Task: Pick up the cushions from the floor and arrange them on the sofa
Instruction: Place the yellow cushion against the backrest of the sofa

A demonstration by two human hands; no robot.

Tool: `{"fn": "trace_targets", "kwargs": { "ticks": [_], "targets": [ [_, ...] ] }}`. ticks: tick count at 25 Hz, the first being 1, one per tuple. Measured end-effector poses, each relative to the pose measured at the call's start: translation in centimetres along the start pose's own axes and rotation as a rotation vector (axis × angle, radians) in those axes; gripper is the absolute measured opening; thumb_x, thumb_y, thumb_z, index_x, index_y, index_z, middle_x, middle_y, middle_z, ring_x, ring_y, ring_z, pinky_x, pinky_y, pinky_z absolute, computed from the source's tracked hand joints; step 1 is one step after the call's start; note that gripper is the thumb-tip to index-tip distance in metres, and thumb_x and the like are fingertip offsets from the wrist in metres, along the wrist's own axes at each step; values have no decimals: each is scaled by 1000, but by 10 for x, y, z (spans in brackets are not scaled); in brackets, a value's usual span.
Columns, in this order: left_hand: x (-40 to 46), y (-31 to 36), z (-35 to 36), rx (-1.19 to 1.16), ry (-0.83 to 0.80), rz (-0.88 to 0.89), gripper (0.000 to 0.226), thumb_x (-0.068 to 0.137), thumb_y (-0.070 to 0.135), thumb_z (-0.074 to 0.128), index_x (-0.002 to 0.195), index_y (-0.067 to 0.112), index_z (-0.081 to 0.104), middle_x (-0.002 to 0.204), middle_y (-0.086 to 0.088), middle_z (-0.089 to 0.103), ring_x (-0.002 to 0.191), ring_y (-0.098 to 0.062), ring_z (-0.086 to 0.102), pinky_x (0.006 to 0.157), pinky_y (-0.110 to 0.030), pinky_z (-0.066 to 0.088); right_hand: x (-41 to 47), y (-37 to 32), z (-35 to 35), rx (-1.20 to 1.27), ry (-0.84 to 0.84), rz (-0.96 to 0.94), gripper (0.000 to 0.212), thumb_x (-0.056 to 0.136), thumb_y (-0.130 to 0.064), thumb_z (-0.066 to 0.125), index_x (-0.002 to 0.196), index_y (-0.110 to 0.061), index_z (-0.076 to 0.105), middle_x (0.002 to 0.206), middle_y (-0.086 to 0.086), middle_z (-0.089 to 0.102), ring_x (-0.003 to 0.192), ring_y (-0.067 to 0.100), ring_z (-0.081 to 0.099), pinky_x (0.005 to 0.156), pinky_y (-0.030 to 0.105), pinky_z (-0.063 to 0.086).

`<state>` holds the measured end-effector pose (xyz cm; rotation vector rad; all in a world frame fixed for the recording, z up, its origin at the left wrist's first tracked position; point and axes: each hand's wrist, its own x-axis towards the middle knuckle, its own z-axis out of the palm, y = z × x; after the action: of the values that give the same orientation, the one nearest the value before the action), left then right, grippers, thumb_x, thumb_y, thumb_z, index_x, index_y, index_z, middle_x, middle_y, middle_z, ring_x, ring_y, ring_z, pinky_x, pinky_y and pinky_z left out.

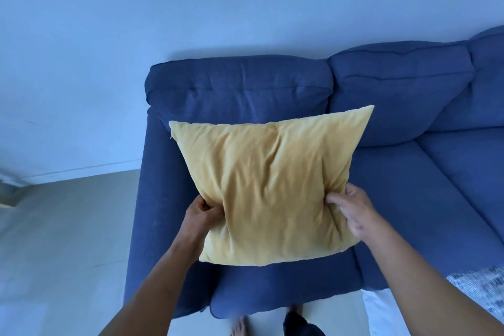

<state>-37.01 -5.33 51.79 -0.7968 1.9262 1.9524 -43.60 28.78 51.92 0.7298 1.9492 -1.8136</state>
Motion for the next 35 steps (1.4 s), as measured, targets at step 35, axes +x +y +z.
{"fn": "trace_targets", "kwargs": {
  "ticks": [35],
  "targets": [
    [290,80,-39,-108,372,243,35,76,29,91,109,21,80,118,-3,81,126,-28,73,111,-45,57,298,-116,46,-127,172,-370,10,93,-19,76,101,-16,71,93,-8,73,88,10,69,95,43,62]
  ]
}}
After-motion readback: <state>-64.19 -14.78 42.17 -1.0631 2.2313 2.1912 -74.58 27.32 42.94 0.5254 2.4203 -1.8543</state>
